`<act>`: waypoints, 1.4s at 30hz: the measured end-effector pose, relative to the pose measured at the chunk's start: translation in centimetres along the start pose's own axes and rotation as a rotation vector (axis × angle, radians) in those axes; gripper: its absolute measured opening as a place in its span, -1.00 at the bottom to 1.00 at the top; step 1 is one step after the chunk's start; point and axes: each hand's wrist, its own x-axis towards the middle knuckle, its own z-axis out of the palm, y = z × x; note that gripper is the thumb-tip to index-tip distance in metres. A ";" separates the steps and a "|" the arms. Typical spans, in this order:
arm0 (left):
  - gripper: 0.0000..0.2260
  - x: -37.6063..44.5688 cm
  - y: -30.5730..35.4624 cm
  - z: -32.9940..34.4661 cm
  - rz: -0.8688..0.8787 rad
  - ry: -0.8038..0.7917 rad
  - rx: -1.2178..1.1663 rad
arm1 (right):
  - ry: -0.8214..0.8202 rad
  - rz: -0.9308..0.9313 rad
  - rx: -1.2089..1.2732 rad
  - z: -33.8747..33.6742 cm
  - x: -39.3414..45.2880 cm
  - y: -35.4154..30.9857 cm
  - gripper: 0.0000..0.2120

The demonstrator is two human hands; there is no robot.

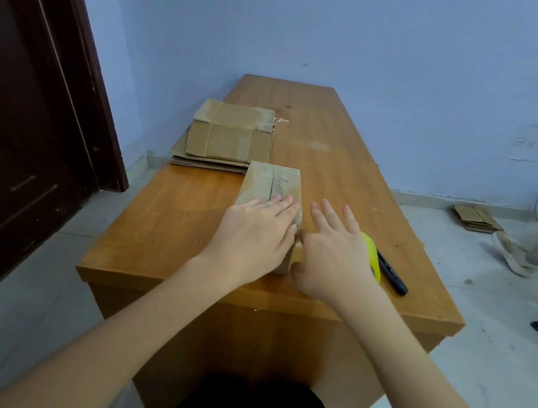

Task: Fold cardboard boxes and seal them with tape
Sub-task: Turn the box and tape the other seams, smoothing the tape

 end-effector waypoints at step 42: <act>-0.59 2.8 -2.1 -3.0 0.080 -0.304 0.079 | -0.007 0.237 0.826 -0.8 -4.9 2.1 -0.75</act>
